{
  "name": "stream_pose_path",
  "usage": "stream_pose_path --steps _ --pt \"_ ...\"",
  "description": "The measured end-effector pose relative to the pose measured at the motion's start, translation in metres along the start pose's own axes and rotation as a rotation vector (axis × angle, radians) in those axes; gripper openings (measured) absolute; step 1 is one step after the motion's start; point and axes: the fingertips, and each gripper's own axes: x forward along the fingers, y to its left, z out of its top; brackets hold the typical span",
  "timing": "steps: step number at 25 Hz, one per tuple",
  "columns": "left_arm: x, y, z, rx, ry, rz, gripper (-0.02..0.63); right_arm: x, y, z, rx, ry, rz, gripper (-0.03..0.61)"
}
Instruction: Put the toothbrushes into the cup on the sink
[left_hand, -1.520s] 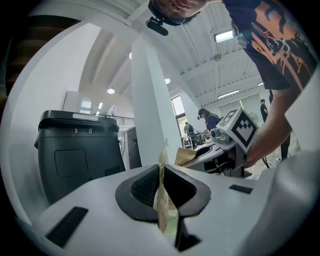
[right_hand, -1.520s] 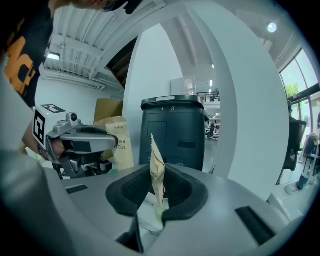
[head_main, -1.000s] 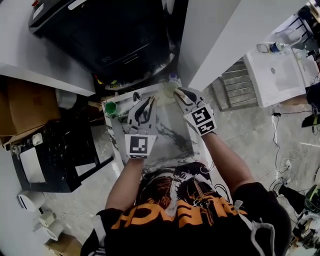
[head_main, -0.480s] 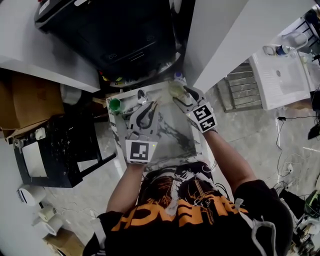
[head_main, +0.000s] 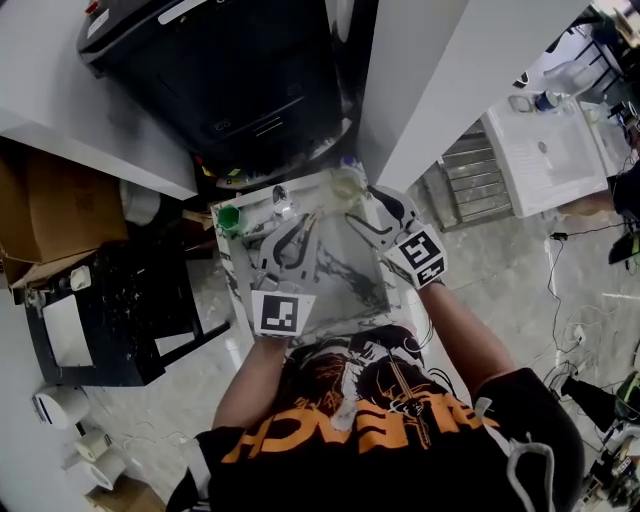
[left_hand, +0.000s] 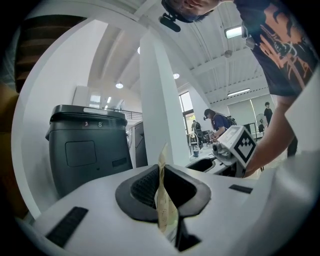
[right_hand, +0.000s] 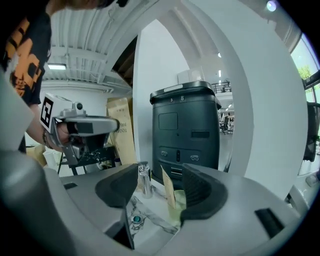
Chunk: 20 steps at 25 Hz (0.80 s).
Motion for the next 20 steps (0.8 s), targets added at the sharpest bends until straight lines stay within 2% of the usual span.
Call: stream_pose_path --steps 2,6,11,12,14,16,20 --pt "-0.005 -0.004 -0.001 -0.005 0.01 -0.011 0.049 -0.009 0.011 0.014 -0.006 -0.023 0.006 0.263" --pt "-0.016 -0.011 0.008 0.002 -0.024 -0.032 0.049 -0.017 0.039 0.039 -0.019 -0.055 0.04 0.236" --pt "-0.043 -0.011 0.023 0.083 -0.042 -0.061 0.049 -0.027 0.075 0.068 -0.022 -0.116 0.102 0.131" --pt "-0.05 -0.007 0.026 0.073 -0.056 -0.051 0.049 -0.029 0.082 0.075 -0.025 -0.129 0.111 0.107" --pt "-0.064 0.005 0.032 -0.002 -0.091 -0.008 0.049 -0.031 0.094 0.089 -0.034 -0.164 0.127 0.066" --pt "-0.078 0.017 0.031 -0.045 -0.096 0.024 0.049 -0.029 0.106 0.1 -0.047 -0.186 0.141 0.045" --pt "-0.099 0.037 0.024 0.014 -0.073 0.043 0.049 -0.018 0.128 0.111 -0.062 -0.205 0.166 0.016"
